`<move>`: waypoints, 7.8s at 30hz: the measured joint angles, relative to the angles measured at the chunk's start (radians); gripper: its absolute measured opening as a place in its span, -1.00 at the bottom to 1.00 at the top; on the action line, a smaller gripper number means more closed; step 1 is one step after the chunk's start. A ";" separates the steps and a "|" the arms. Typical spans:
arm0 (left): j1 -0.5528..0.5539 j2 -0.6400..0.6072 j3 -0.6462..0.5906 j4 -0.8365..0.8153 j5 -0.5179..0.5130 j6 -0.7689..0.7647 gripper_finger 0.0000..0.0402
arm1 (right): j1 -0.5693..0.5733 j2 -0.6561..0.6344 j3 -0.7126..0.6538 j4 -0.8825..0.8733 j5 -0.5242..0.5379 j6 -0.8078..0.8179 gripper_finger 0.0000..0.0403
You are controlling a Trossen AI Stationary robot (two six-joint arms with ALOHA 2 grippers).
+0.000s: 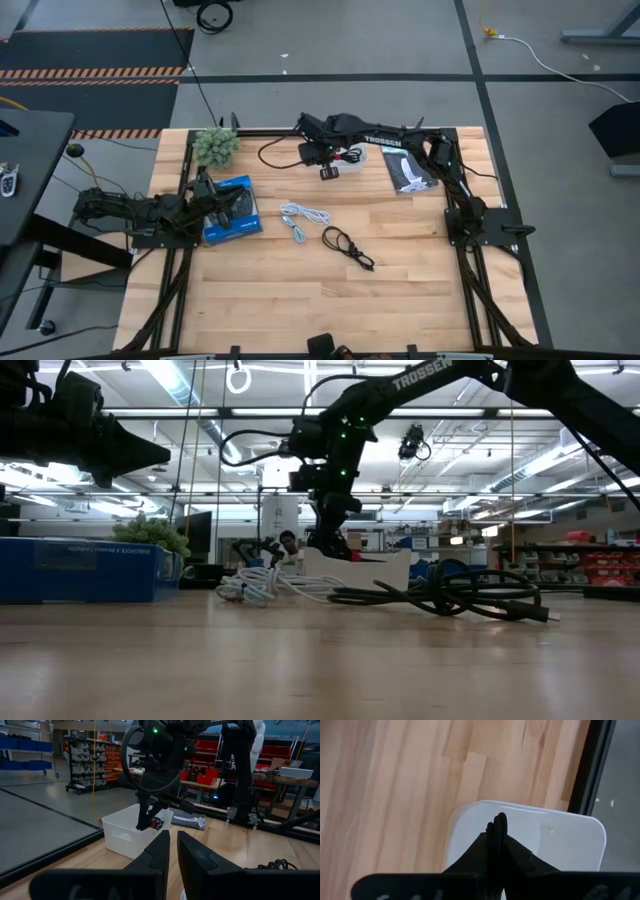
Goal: Pick and place USB-C Cables
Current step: Put the right black USB cable into the white bin, then put the black USB cable into the white bin
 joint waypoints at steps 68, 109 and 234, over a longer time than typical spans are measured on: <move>0.000 0.000 0.000 0.000 0.000 0.000 -0.78 | 0.110 -0.001 0.101 -0.233 -0.061 0.681 -0.14; 0.000 0.000 0.000 0.000 0.000 0.000 -0.78 | 0.452 -0.184 -0.415 -0.200 -0.297 0.996 0.32; 0.000 0.000 0.000 0.000 0.000 0.000 -0.78 | -0.155 -0.196 -0.336 0.023 -0.080 0.235 -0.41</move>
